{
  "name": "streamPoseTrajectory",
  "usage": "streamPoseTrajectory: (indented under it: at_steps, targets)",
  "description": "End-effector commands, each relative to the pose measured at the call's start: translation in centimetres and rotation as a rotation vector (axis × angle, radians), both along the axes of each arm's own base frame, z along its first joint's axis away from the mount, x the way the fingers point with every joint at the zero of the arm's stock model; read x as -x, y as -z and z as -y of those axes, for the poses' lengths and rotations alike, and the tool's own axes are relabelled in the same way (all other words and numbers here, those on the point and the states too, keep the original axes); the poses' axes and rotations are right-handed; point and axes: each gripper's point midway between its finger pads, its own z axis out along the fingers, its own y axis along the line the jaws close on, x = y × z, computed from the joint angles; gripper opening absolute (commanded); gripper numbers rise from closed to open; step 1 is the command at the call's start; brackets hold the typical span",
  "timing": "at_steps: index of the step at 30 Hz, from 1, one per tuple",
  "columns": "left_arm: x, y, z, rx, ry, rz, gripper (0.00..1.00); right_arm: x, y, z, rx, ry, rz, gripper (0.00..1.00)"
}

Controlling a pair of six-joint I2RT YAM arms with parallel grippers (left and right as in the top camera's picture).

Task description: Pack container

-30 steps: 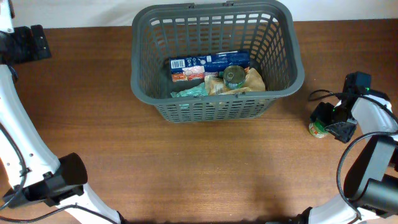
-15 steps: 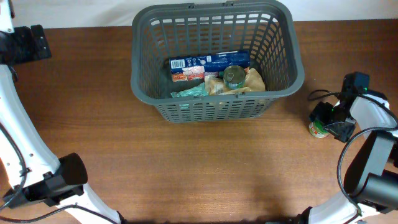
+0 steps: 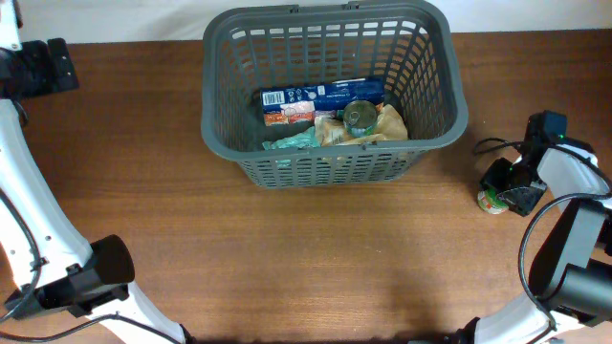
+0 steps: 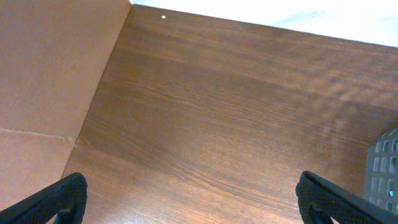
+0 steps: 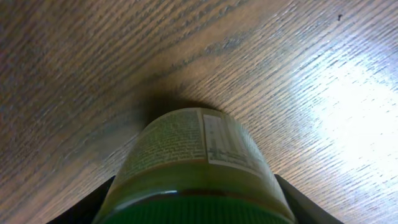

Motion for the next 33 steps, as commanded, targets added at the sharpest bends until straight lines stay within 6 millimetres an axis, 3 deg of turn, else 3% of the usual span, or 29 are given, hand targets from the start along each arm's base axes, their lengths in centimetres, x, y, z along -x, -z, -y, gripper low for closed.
streamPoseTrajectory:
  at_steps: [1,7,13,17,18,19,23,25,26,29,33]
  targets:
    - [-0.1,0.3,-0.2,0.011,-0.009,-0.005,0.99,-0.5,-1.0,0.0,0.004,0.005,0.02,0.61]
    - [-0.1,0.3,-0.2,0.011,-0.009,-0.005,0.99,-3.0,-6.4,1.0,0.052,0.005,0.142,0.6]
    - [-0.1,0.3,-0.2,0.011,-0.009,-0.005,0.99,-5.6,-14.8,1.5,0.116,-0.015,0.313,0.55]
    - [-0.1,0.3,-0.2,0.011,-0.009,-0.005,0.99,-7.0,-21.8,-0.9,0.15,-0.136,0.439,0.52]
    - [-0.1,0.3,-0.2,0.011,-0.009,-0.005,0.99,-7.2,-23.6,-1.9,0.165,-0.181,0.473,0.51]
    - [-0.1,0.3,-0.2,0.011,-0.009,-0.005,0.99,-7.4,-26.6,-3.8,0.185,-0.255,0.533,0.51]
    - [-0.1,0.3,-0.2,0.011,-0.009,-0.005,0.99,-7.7,-33.5,-10.2,0.239,-0.506,0.705,0.51]
    - [-0.1,0.3,-0.2,0.011,-0.009,-0.005,0.99,-7.4,-36.5,-15.0,0.252,-0.675,0.801,0.51]
    - [-0.1,0.3,-0.2,0.011,-0.009,-0.005,0.99,-7.2,-37.5,-18.7,0.241,-0.787,0.85,0.5]
    - [-0.1,0.3,-0.2,0.011,-0.009,-0.005,0.99,-7.0,-36.9,-23.5,0.206,-0.925,0.862,0.49]
    - [-0.1,0.3,-0.2,0.011,-0.009,-0.005,0.99,-8.5,-32.7,-28.0,0.162,-1.04,0.787,0.48]
